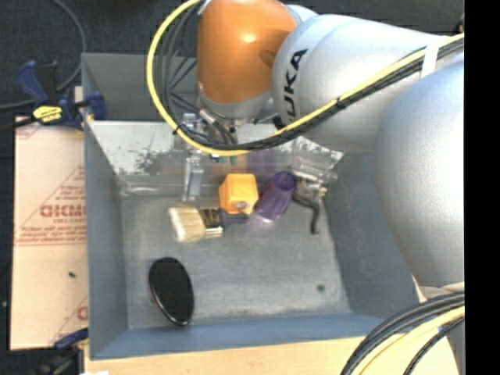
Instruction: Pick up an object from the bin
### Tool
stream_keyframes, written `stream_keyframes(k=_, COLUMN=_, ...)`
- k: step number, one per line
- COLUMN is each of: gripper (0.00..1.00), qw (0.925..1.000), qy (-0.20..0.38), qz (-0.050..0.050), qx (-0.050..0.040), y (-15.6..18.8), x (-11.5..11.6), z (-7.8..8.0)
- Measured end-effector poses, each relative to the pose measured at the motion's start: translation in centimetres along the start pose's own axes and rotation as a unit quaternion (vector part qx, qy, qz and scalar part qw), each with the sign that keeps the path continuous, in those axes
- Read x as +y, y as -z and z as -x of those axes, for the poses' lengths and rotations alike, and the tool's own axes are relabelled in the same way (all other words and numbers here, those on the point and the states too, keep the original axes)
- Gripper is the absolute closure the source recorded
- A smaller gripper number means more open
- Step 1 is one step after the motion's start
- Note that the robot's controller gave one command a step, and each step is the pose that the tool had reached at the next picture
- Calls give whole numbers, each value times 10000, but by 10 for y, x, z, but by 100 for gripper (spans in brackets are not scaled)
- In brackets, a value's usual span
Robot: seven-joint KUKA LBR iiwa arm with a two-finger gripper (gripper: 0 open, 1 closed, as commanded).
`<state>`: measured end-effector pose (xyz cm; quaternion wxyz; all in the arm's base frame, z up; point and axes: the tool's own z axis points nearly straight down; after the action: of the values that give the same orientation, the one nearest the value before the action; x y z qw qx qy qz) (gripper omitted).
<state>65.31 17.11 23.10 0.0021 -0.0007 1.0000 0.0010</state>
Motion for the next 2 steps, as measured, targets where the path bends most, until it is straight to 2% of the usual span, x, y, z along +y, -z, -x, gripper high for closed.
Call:
stream_keyframes(k=1, gripper=0, qw=9994, qy=332, qz=-7, qx=2, y=-112, x=-45, z=-48)
stream_keyframes(k=2, gripper=0, qw=9993, qy=373, qz=-5, qx=-6, y=-92, x=-74, z=-50)
